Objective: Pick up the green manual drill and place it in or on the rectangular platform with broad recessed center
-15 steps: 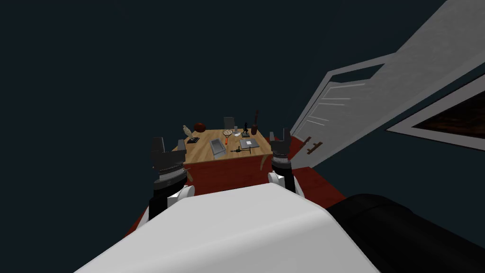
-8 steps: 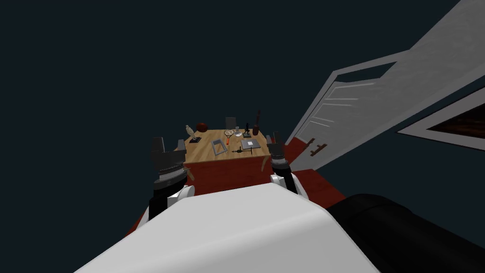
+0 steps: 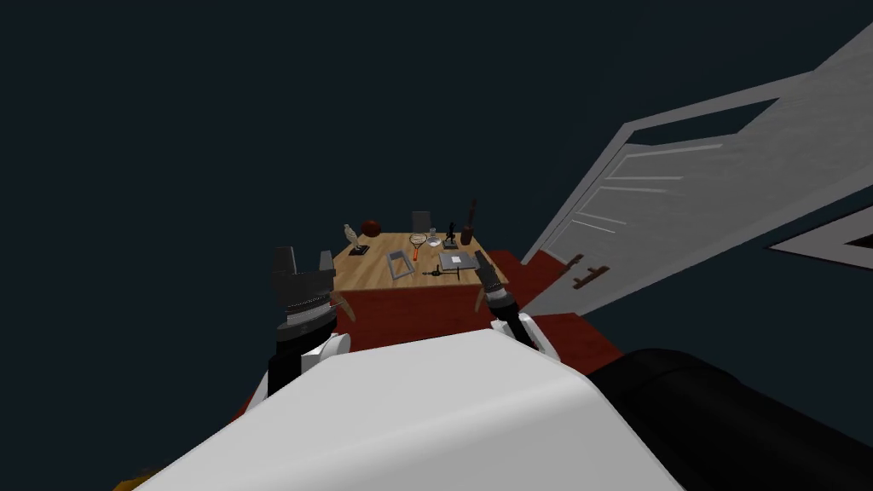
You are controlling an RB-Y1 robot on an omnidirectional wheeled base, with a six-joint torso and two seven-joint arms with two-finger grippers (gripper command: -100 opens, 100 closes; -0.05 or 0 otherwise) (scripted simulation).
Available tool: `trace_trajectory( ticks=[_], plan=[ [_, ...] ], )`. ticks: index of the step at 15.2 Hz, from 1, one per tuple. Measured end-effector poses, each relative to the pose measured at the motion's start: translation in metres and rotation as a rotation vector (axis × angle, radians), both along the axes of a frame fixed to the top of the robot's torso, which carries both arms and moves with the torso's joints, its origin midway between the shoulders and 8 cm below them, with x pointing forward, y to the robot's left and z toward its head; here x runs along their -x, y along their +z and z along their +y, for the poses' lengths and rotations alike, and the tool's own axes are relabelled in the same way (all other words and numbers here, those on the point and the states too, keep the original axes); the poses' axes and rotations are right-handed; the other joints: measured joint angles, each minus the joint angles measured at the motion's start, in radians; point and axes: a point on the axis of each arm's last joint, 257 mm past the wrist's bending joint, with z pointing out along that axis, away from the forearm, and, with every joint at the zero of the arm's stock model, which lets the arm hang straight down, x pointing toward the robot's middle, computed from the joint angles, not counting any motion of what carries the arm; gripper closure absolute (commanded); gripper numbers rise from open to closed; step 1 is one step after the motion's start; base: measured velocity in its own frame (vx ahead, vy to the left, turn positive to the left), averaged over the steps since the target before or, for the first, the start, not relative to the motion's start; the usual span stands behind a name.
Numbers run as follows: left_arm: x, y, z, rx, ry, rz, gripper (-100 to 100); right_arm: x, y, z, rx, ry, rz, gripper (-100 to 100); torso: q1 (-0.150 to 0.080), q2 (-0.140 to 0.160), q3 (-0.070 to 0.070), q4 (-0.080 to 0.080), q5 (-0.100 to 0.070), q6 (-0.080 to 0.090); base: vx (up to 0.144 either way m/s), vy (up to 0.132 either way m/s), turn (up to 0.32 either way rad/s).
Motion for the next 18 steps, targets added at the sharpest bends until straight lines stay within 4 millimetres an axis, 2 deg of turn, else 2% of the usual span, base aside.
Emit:
trace_trajectory(
  ticks=[2,7,9,11,16,18],
  plan=[
    [0.000,0.000,0.000,0.000,0.000,0.000,0,-0.002,-0.020,-0.002,0.057,-0.003,0.046,-100,0.000,0.000,0.000,0.000,0.000,0.000,0.045,0.038,0.189],
    [0.000,0.000,0.000,0.000,0.000,0.000,0,-0.009,-0.088,-0.008,0.246,-0.013,0.192,-100,0.002,-0.001,-0.001,0.000,0.001,0.000,0.048,0.047,0.146],
    [0.000,0.000,0.000,0.000,0.000,0.000,0,-0.012,-0.104,-0.011,0.290,-0.017,0.229,-100,0.001,-0.001,0.000,0.000,0.000,0.000,0.027,0.029,0.091],
    [0.000,0.000,0.000,0.000,0.000,0.000,0,-0.010,-0.129,-0.018,0.346,-0.021,0.271,-100,0.001,0.000,0.000,0.000,0.000,0.000,0.038,0.038,0.160],
    [0.000,0.000,0.000,0.000,0.000,0.000,0,-0.011,-0.176,-0.036,0.489,-0.028,0.371,-100,0.001,0.000,0.000,0.000,0.000,0.000,0.038,0.038,0.133],
    [0.000,0.000,0.000,0.000,0.000,0.000,0,-0.008,-0.202,-0.045,0.557,-0.030,0.415,-100,0.002,-0.001,-0.001,0.000,0.000,0.000,0.046,0.038,0.175]
  ],
)
